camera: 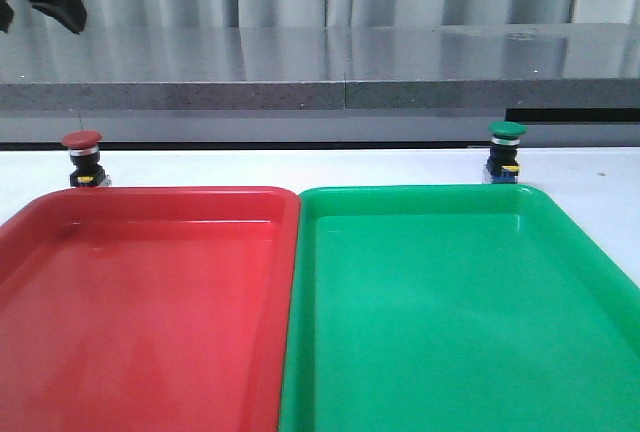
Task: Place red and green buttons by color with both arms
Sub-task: 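Move the left gripper down over the red button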
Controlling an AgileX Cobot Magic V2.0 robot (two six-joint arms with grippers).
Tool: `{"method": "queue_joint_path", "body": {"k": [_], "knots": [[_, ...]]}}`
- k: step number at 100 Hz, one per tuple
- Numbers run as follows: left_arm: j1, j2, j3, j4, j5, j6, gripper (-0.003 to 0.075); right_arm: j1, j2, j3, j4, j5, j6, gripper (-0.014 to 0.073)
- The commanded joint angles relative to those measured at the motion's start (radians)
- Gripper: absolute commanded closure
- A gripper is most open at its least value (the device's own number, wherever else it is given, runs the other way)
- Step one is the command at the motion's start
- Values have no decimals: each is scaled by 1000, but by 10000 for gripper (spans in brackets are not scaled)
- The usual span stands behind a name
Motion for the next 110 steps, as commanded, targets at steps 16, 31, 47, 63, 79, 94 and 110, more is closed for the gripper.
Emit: {"method": "queue_joint_path", "body": {"k": [16, 31, 47, 63, 79, 94, 110], "knots": [[-14, 40, -93, -8, -66, 2, 204, -7, -17, -16, -2, -87, -5, 661], [-14, 86, -116, -8, -64, 2, 204, -7, -17, -16, -2, -87, -5, 661], [-14, 130, -118, -8, -64, 2, 204, -7, -17, -16, -2, -87, -5, 661], [-14, 170, -118, -8, -62, 2, 204, -7, -17, -16, -2, -87, -5, 661], [-14, 199, -118, -8, -60, 2, 204, -7, -17, -16, -2, -87, -5, 661], [-14, 221, -118, -8, -60, 2, 204, -7, -17, -16, -2, -87, -5, 661], [-14, 244, -118, -8, -60, 2, 204, -7, -17, -16, -2, -87, -5, 661]]}}
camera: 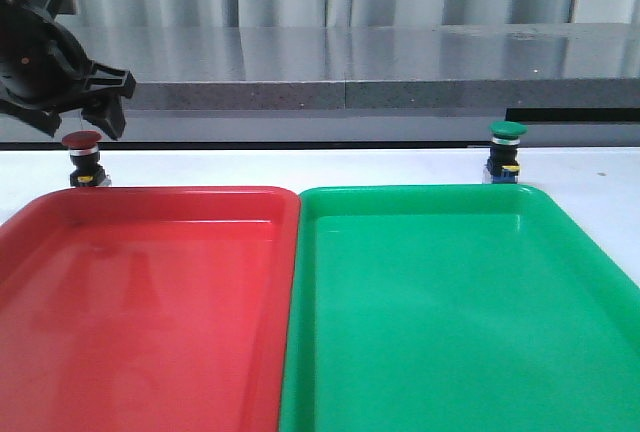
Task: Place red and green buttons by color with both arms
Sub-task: 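Move the left gripper down over the red button, then close the left gripper on the red button and lift it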
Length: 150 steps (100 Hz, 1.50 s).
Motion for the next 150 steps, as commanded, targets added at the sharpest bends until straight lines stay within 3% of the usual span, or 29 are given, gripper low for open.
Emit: {"method": "queue_joint_path", "body": {"k": [1, 38, 69, 79, 107, 150], "knots": [[-7, -40, -31, -8, -60, -2, 204, -7, -16, -16, -2, -87, -5, 661], [-7, -29, -31, -8, -87, -2, 218, -7, -16, -16, -2, -87, -5, 661], [-7, -29, -31, -8, -87, -2, 472, -7, -16, -16, -2, -87, -5, 661], [-7, -29, -31, -8, -87, -2, 512, -7, -16, -16, -2, -87, -5, 661], [-7, -100, -33, -17, -74, -2, 517, -7, -16, -16, -2, -87, -5, 661], [-30, -292, -33, -170, 122, -2, 517, -7, -16, -16, -2, -87, -5, 661]]}}
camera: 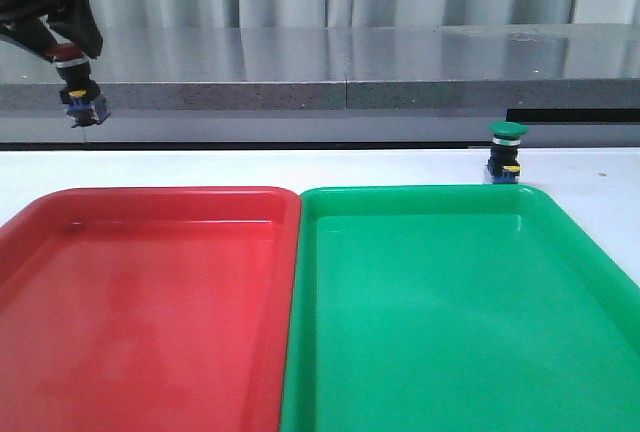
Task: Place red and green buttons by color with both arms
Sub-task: 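Close the left gripper on the red button and lift it, then carry the red button toward the robot and lower it into the red tray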
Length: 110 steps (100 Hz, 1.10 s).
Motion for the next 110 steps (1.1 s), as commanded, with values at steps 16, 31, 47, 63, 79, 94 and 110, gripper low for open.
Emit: {"method": "queue_joint_path", "body": {"k": [16, 31, 47, 63, 79, 94, 110], "knots": [[-95, -77, -28, -28, -7, -4, 517, -7, -16, -16, -2, -87, -5, 661], [-180, -77, 16, -28, -45, -27, 517, -7, -16, -16, -2, -87, -5, 661], [-251, -84, 119, -28, -161, -96, 517, -7, -16, -16, -2, -87, -5, 661], [-294, -100, 237, -28, -248, -151, 517, -7, -16, -16, -2, -87, -5, 661], [-310, -106, 301, -26, -270, -154, 517, -7, -16, -16, -2, -87, -5, 661], [-310, -106, 332, -12, -275, -154, 517, -7, -16, -16, -2, -87, -5, 661], [-310, -106, 345, 0, -294, -154, 517, -7, -16, -16, -2, -87, -5, 661]]}}
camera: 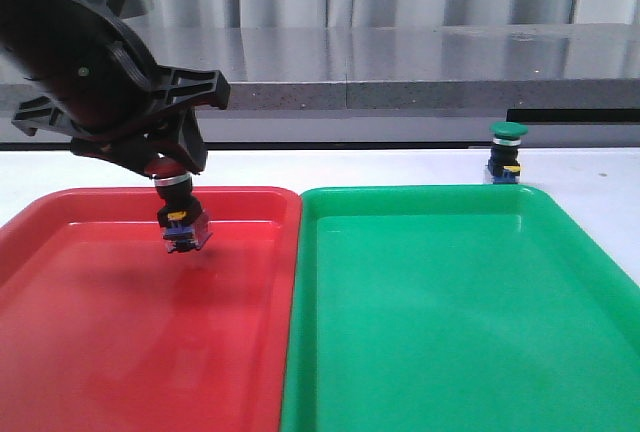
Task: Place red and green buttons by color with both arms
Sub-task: 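Carry the red button toward the robot and lower it into the red tray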
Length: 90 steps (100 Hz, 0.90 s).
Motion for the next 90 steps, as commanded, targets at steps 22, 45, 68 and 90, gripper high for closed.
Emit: {"method": "queue_joint_path", "body": {"k": [22, 45, 68, 90], "knots": [[-8, -54, -19, 53, -82, -11, 517, -7, -16, -16, -2, -87, -5, 661], [-8, -54, -19, 90, -92, -11, 517, -7, -16, -16, -2, -87, -5, 661], [-4, -52, -2, 92, -131, -12, 517, -7, -16, -16, -2, -87, -5, 661], [15, -48, 48, 82, -173, -20, 517, -7, -16, -16, -2, -87, -5, 661]]}}
